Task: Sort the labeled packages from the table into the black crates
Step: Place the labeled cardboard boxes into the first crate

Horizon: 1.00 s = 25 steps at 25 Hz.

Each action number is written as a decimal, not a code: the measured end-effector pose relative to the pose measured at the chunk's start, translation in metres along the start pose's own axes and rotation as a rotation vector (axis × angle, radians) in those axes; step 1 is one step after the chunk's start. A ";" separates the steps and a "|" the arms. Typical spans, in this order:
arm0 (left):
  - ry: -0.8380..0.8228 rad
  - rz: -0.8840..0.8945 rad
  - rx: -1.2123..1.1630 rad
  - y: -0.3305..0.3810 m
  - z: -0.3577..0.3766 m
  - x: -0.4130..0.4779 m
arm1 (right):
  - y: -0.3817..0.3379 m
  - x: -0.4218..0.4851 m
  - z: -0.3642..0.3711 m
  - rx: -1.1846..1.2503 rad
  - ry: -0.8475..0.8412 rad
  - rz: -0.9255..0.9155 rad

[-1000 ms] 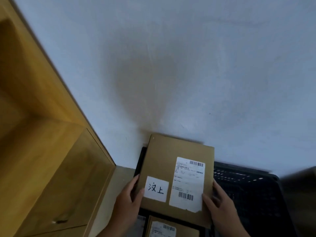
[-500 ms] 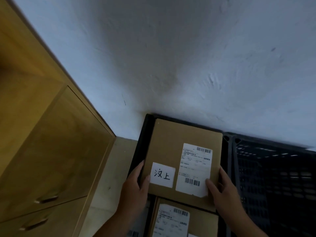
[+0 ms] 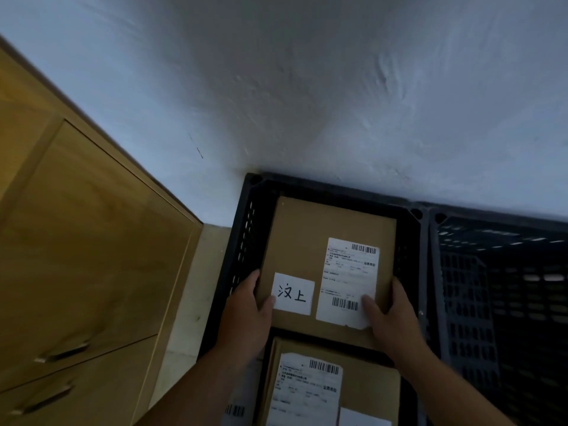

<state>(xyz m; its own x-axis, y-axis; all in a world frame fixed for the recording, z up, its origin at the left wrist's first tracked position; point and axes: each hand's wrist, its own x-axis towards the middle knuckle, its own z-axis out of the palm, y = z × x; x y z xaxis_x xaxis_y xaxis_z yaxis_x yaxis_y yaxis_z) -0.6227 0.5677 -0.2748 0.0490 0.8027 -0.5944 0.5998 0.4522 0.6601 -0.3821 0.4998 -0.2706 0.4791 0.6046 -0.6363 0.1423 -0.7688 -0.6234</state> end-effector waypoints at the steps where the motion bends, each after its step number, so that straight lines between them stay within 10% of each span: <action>1: -0.001 -0.020 0.007 -0.002 0.004 0.004 | 0.004 0.004 0.004 -0.010 -0.002 0.014; 20: -0.335 -0.133 0.529 -0.024 0.063 0.109 | 0.028 0.104 0.063 -0.633 -0.177 0.182; 25: -0.014 0.131 0.303 0.002 0.033 0.055 | 0.001 0.050 0.044 -0.633 -0.106 -0.022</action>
<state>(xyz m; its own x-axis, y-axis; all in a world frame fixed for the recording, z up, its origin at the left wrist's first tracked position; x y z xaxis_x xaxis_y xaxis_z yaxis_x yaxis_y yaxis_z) -0.5927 0.6005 -0.3213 0.1511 0.8398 -0.5214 0.7980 0.2077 0.5658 -0.3964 0.5385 -0.3235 0.3862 0.6142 -0.6881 0.6505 -0.7103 -0.2690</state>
